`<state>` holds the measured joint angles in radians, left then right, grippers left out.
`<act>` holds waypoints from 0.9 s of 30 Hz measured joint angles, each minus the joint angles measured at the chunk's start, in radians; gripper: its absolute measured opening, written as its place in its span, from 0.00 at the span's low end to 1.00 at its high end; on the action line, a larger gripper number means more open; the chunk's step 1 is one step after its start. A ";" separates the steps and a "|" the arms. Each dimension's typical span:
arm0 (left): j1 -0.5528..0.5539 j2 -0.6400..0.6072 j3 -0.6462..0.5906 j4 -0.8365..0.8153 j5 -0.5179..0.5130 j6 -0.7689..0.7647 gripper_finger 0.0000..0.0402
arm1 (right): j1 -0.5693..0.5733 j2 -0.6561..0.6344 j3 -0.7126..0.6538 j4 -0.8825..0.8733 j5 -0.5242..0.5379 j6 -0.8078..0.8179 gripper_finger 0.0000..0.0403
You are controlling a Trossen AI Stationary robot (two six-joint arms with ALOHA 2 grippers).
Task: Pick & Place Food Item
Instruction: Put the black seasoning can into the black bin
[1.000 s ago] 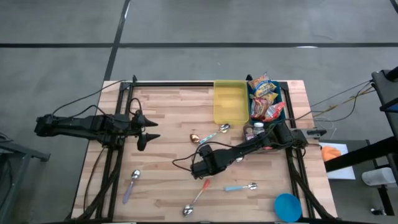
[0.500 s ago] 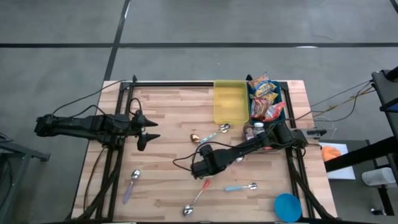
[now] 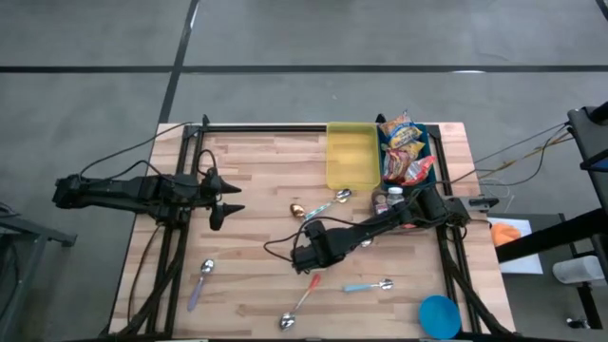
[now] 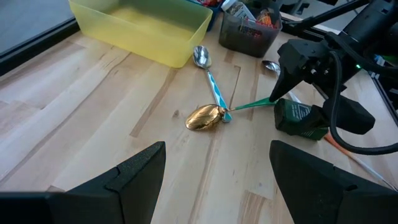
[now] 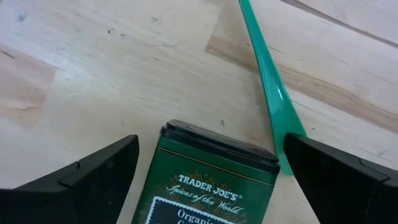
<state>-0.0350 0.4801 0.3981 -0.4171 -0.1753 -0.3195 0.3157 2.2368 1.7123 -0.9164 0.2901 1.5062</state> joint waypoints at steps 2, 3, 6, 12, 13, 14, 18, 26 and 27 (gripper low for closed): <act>0.000 0.000 0.000 0.000 0.000 0.000 0.72 | 0.000 0.000 0.000 0.000 0.000 0.006 0.99; 0.000 0.000 0.000 0.000 0.000 0.000 0.72 | 0.000 0.000 0.000 0.000 0.000 0.006 0.99; 0.000 0.000 0.000 0.000 0.000 0.000 0.72 | 0.000 0.000 0.004 -0.003 0.000 0.006 0.99; 0.000 0.000 0.000 0.000 0.000 0.000 0.72 | 0.000 0.002 0.012 -0.019 -0.002 0.013 0.99; 0.000 0.000 0.000 0.000 0.000 0.000 0.72 | 0.000 0.002 0.012 -0.019 -0.002 0.013 0.99; 0.000 0.000 0.000 0.000 0.000 0.000 0.72 | 0.000 0.002 0.012 -0.020 -0.002 0.013 0.99; 0.000 0.000 0.000 0.000 0.000 0.000 0.72 | 0.000 0.002 0.013 -0.019 -0.002 0.013 0.99; 0.000 0.000 0.000 0.000 0.000 0.000 0.72 | 0.000 0.002 0.013 -0.019 -0.002 0.013 0.99; 0.000 0.000 0.000 0.000 0.000 0.000 0.72 | 0.000 0.002 0.013 -0.019 -0.001 0.013 0.99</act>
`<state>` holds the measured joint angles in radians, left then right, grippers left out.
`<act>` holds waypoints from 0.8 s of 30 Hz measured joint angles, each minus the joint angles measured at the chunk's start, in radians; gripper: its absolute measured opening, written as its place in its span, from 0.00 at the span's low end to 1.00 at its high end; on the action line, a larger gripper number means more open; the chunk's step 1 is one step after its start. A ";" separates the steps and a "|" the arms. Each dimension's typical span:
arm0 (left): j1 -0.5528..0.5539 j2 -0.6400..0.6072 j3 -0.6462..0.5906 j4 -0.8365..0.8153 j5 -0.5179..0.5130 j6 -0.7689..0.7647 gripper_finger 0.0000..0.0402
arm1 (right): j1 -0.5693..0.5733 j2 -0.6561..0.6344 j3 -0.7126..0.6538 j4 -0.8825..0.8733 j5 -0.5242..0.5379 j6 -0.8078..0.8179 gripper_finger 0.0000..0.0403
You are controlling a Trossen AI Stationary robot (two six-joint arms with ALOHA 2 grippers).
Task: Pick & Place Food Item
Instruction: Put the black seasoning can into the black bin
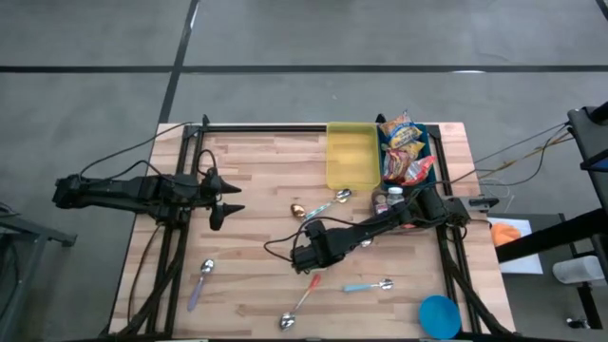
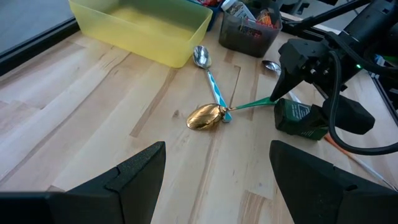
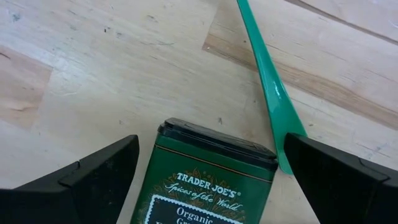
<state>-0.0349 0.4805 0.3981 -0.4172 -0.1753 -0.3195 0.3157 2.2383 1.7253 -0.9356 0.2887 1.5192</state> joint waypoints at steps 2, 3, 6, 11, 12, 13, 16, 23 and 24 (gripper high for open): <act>0.000 0.000 0.000 0.000 0.000 0.000 0.72 | 0.000 0.000 0.000 -0.003 0.001 0.005 0.96; 0.000 0.000 0.000 0.000 0.000 0.000 0.72 | 0.000 0.000 0.000 -0.008 0.003 0.006 0.93; 0.000 0.000 0.000 0.000 0.000 0.000 0.72 | 0.000 0.000 0.000 -0.019 0.009 0.009 0.84; 0.000 0.000 0.000 0.000 0.000 0.000 0.72 | 0.000 0.000 0.000 -0.029 0.022 0.027 0.72; 0.000 0.000 0.000 0.000 0.000 0.000 0.72 | 0.000 0.000 0.000 -0.030 0.022 0.027 0.71; 0.000 0.000 0.000 0.000 0.000 0.000 0.72 | 0.000 0.000 0.001 -0.030 0.022 0.027 0.70; 0.000 0.000 0.000 0.000 0.000 0.000 0.72 | 0.000 0.000 0.001 -0.030 0.022 0.027 0.70; 0.000 0.000 0.000 0.000 0.000 0.000 0.72 | 0.000 0.000 0.001 -0.029 0.021 0.026 0.73; 0.000 0.000 0.000 0.000 0.000 0.000 0.72 | 0.000 0.000 0.001 -0.029 0.021 0.026 0.73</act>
